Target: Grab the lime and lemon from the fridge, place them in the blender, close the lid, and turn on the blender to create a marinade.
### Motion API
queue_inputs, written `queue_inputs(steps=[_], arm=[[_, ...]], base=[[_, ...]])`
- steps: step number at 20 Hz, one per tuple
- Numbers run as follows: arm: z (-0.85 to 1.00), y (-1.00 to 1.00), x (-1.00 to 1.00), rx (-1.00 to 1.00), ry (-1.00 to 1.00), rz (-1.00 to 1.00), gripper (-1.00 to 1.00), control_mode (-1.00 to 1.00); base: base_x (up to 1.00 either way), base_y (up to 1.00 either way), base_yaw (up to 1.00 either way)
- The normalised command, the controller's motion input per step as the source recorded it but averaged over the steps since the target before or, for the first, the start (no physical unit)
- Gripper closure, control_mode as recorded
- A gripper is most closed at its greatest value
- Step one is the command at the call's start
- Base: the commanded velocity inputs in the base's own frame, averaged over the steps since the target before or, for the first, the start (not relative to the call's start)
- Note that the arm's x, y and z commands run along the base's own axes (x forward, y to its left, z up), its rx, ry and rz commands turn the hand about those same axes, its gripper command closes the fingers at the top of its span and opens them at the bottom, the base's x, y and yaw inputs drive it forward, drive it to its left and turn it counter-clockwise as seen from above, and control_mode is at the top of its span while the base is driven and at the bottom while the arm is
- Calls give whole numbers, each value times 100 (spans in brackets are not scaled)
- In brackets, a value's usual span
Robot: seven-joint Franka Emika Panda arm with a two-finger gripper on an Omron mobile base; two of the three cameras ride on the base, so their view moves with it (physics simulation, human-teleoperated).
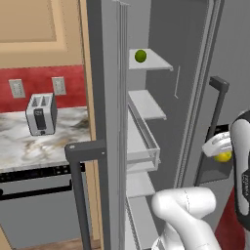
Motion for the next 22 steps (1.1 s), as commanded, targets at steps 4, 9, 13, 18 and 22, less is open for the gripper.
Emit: queue_inputs(steps=[4,9,13,18,22], arm=[[-34,23,-60,-11,6,0,100,-100],[-24,23,-3,-6,14,0,100,-100],[-24,6,0,-3,4,0,100,-100],[-20,0,-43,-1,-2,0,100,100],[0,0,0,0,0,0,100,100]], base=[[0,0,0],[0,0,0],[0,0,0],[-20,0,0],[-100,0,0]])
